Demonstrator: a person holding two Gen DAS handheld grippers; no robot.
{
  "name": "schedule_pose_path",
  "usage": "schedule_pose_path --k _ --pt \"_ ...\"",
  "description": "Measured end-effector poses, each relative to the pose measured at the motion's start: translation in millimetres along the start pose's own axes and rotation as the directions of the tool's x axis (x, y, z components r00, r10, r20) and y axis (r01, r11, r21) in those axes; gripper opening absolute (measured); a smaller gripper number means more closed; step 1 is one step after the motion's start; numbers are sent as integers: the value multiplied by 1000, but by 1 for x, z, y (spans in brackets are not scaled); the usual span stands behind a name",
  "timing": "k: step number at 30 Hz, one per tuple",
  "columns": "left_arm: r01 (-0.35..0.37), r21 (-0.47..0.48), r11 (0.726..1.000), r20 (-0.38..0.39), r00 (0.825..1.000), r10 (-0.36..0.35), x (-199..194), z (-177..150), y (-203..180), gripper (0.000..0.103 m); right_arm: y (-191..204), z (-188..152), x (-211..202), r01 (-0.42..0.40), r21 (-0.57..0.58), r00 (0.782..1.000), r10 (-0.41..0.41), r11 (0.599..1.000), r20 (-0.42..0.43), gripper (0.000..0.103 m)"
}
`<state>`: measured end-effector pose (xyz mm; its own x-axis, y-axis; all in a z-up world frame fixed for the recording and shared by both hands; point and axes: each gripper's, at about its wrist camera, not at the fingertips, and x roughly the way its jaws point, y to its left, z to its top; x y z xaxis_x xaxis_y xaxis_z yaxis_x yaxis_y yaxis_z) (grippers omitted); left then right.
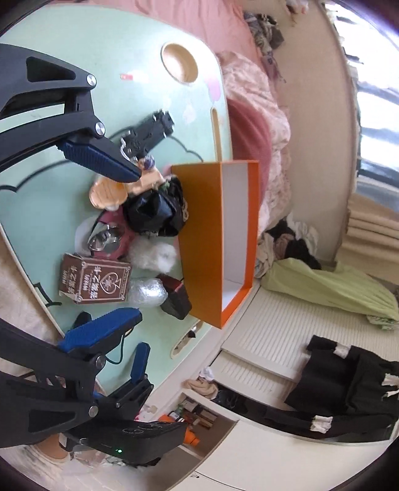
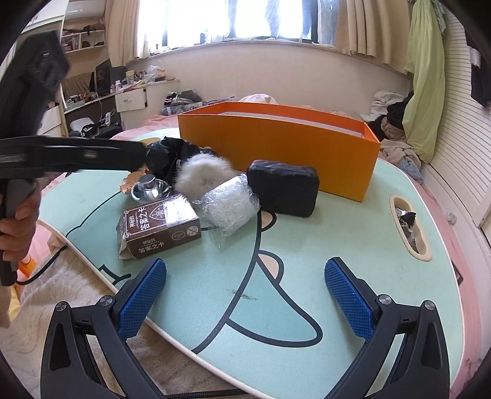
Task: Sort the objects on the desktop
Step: 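Set the round metal mirror on the desk and open the left gripper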
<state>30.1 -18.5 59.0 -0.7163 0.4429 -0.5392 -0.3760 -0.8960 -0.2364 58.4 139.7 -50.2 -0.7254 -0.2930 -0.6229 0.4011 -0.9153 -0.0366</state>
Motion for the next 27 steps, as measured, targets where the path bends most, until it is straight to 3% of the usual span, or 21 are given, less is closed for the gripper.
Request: schedule_pose_path --k 3,6,8,9,10,12,25,27 --pt "-75 1 997 -30 997 75 -13 -16 8 86 0 0 0 0 0 1000 0 1000 0 102" --pt "-57 77 995 -143 987 67 -6 -39 4 87 0 0 0 0 0 1000 0 1000 1 102" --pt "-81 119 990 -156 983 99 4 -51 -1 88 0 0 0 0 0 1000 0 1000 1 102" --pt "-128 150 980 -116 983 146 10 -54 -4 91 0 0 0 0 -1 1000 0 1000 0 102" --pt "-144 141 980 -83 984 156 14 -56 -3 99 1 -1 0 2 -2 1000 -2 1000 1 102" --pt "-199 91 976 -23 979 202 22 -55 1 102 1 -1 0 4 -3 1000 -4 1000 0 102" --pt "-205 87 975 -20 978 207 17 -54 4 103 3 3 3 16 3 1000 -16 1000 -17 102" --pt "-204 87 975 -20 978 207 17 -55 4 103 -3 10 0 -24 39 1000 24 999 -7 102"
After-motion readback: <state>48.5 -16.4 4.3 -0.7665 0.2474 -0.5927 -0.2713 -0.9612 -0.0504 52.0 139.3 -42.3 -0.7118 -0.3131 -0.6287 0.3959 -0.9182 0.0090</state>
